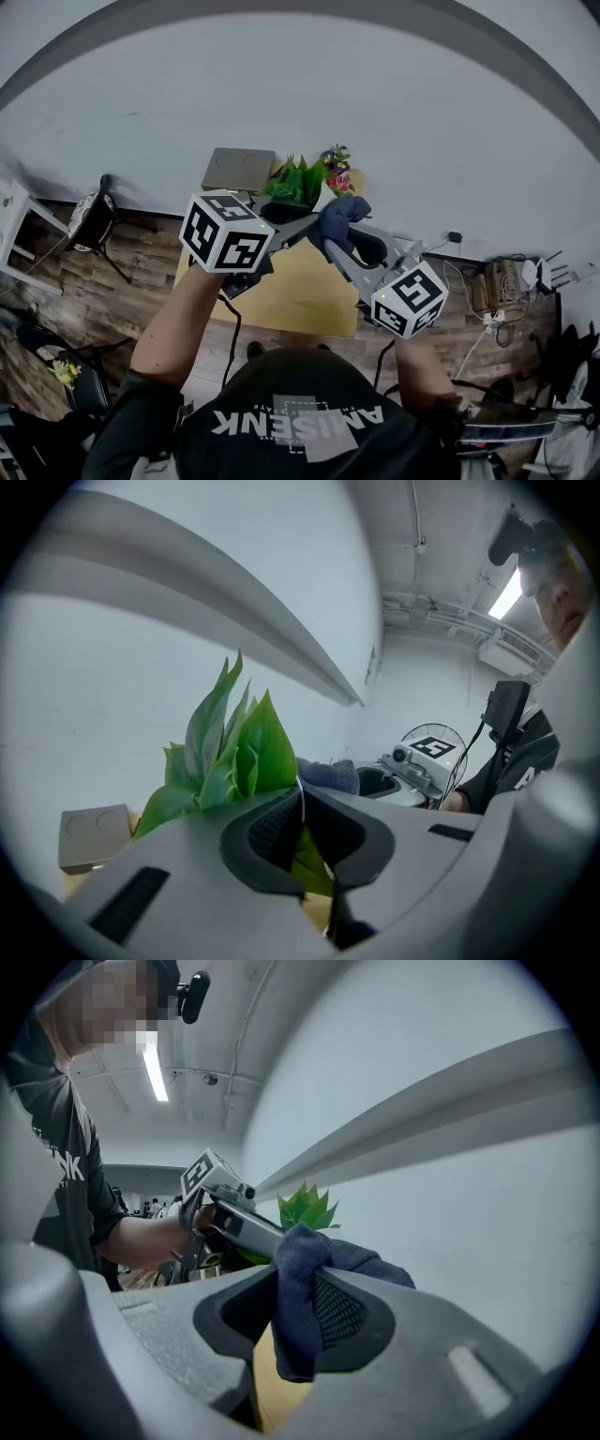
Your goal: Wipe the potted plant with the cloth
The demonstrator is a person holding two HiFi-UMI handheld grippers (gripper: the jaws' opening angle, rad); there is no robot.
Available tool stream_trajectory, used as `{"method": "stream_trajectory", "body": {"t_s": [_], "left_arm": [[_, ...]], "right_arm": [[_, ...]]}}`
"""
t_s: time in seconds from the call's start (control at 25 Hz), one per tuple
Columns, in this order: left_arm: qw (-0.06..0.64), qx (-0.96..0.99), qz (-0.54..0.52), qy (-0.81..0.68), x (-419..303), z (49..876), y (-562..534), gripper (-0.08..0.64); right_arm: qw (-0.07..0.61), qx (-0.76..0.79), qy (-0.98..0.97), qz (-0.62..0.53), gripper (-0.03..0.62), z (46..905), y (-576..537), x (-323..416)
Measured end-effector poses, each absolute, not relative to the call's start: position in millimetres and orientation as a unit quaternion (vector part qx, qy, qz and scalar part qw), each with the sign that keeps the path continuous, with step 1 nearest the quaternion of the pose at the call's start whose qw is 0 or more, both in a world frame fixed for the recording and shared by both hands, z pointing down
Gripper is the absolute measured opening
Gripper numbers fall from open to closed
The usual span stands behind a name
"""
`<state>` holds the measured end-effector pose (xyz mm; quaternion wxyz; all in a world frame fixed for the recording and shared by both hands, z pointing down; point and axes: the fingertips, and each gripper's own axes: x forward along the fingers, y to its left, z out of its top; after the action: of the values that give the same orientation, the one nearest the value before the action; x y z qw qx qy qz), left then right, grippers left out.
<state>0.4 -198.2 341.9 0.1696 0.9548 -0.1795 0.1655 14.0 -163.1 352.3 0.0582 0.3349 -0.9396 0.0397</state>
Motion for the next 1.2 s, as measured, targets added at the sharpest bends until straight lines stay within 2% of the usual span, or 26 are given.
{"method": "stream_trajectory", "body": {"t_s": [0.68,1.2], "left_arm": [[0.173,0.949,0.152,-0.214,-23.8,332.1,-198.7,0.011],[0.166,0.952,0.143,-0.213,-37.3,326.4,-189.9,0.011]], "right_arm": [[0.096,0.271,-0.957,0.033,0.109,379.1,-145.0,-31.8],[0.121,0.263,-0.955,0.071,0.109,412.7,-145.8,-36.1]]}}
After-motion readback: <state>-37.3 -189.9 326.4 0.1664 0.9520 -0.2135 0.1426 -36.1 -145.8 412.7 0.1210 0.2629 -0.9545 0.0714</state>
